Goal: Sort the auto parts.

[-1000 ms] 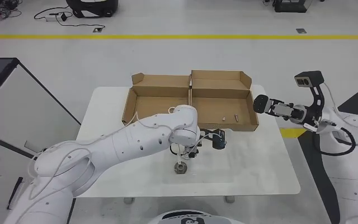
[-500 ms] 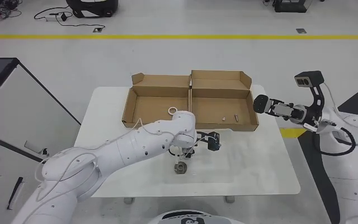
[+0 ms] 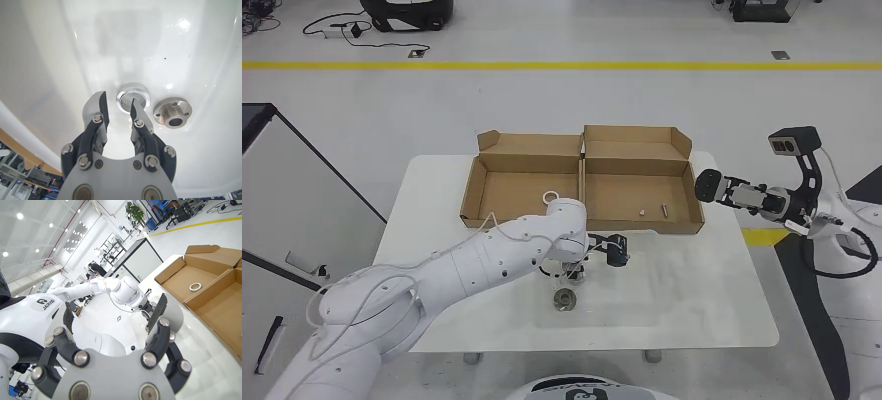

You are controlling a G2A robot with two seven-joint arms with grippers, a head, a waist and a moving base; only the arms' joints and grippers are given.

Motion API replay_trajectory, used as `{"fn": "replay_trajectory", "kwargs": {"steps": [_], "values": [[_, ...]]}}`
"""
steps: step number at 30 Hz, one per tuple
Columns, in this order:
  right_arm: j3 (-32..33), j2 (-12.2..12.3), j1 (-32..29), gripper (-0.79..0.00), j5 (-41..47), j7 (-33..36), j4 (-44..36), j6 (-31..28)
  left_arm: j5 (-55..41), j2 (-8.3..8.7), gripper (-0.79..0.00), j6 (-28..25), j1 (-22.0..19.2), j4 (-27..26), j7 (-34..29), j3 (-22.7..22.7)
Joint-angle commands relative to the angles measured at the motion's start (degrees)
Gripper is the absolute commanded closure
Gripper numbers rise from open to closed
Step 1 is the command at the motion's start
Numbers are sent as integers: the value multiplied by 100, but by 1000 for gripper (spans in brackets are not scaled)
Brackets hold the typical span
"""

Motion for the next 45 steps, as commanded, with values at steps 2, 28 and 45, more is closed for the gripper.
{"fn": "replay_trajectory", "kwargs": {"steps": [2, 28, 45], "values": [[0, 0, 0, -785, 0, 0, 0, 0, 3, -1, -317, -13, 29, 34, 13, 0], [0, 0, 0, -785, 0, 0, 0, 0, -264, -17, -243, -95, -11, 200, 96, 0], [0, 0, 0, -785, 0, 0, 0, 0, -298, -72, -234, -161, -29, 376, 162, 0]]}}
